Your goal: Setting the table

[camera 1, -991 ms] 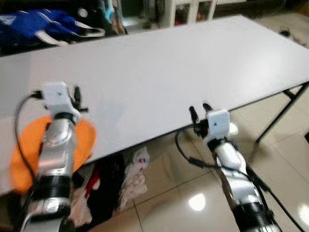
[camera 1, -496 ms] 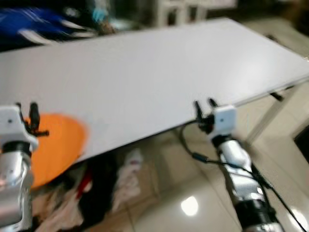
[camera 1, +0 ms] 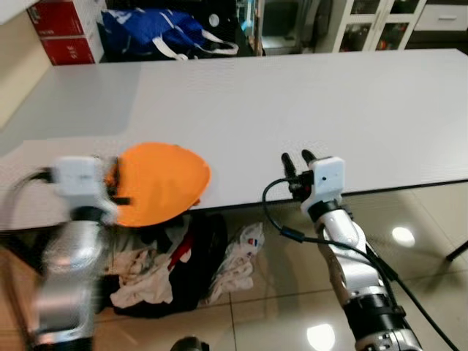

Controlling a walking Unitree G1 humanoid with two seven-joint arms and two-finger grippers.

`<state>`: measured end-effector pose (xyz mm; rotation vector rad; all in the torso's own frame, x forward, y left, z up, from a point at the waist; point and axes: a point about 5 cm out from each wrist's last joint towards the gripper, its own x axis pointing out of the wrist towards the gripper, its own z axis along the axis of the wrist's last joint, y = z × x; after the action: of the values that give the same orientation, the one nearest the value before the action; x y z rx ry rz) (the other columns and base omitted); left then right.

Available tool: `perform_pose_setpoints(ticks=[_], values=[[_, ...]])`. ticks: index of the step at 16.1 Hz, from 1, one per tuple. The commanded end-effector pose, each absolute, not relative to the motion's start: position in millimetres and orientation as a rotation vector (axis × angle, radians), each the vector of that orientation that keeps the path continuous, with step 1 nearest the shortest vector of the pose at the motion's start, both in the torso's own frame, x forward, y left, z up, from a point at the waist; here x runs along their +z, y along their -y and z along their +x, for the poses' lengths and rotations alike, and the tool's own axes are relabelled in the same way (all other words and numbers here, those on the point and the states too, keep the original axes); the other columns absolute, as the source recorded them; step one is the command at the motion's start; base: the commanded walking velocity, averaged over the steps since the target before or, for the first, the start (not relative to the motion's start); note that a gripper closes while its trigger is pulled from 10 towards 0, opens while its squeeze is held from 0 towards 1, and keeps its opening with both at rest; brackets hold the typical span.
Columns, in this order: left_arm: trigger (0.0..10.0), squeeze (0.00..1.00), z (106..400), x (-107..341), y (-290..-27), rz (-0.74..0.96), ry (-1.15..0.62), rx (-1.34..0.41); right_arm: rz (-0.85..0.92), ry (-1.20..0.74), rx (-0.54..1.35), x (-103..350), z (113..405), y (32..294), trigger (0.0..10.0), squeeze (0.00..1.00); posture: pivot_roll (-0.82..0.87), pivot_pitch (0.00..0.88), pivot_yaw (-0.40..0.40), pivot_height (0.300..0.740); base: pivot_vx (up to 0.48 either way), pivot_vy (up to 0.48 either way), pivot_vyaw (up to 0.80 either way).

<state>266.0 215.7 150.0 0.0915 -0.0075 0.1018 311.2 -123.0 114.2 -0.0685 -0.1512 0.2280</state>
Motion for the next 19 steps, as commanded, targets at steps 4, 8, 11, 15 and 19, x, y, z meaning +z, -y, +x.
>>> perform_pose_setpoints(ticks=[4, 8, 11, 15, 19], values=[[10.0, 0.00, 264.9, 129.0, -193.5, 0.029, -0.066, 0.064, -0.078, 0.123, 0.230, 108.9, 306.9, 130.3, 10.0, 0.00, -0.07, 0.000, 0.041, 0.740, 0.000, 0.000, 0.18], [10.0, 0.00, 247.1, 89.3, -210.1, 0.188, -0.038, 0.081, -0.106, 0.161, 0.195, 102.1, 298.6, 136.1, 10.0, 0.00, -0.08, 0.000, 0.041, 0.740, 0.000, 0.000, 0.68], [10.0, 0.00, 250.8, 114.8, -222.4, 0.287, 0.074, 0.117, -0.151, 0.089, 0.126, 74.9, 284.0, 156.1, 10.0, 0.00, -0.07, 0.000, 0.036, 0.740, 0.000, 0.000, 0.14], [10.0, 0.00, 263.8, 119.8, -215.7, 0.189, 0.079, 0.095, -0.149, 0.064, 0.146, 68.5, 283.5, 149.9, 10.0, 0.00, -0.06, 0.000, 0.039, 0.740, 0.000, 0.000, 0.20], [10.0, 0.00, 270.5, 116.6, -198.6, 0.131, 0.034, 0.059, -0.103, 0.066, 0.139, 69.5, 289.7, 145.1, 10.0, 0.00, -0.07, 0.000, 0.047, 0.740, 0.000, 0.000, 0.59]])
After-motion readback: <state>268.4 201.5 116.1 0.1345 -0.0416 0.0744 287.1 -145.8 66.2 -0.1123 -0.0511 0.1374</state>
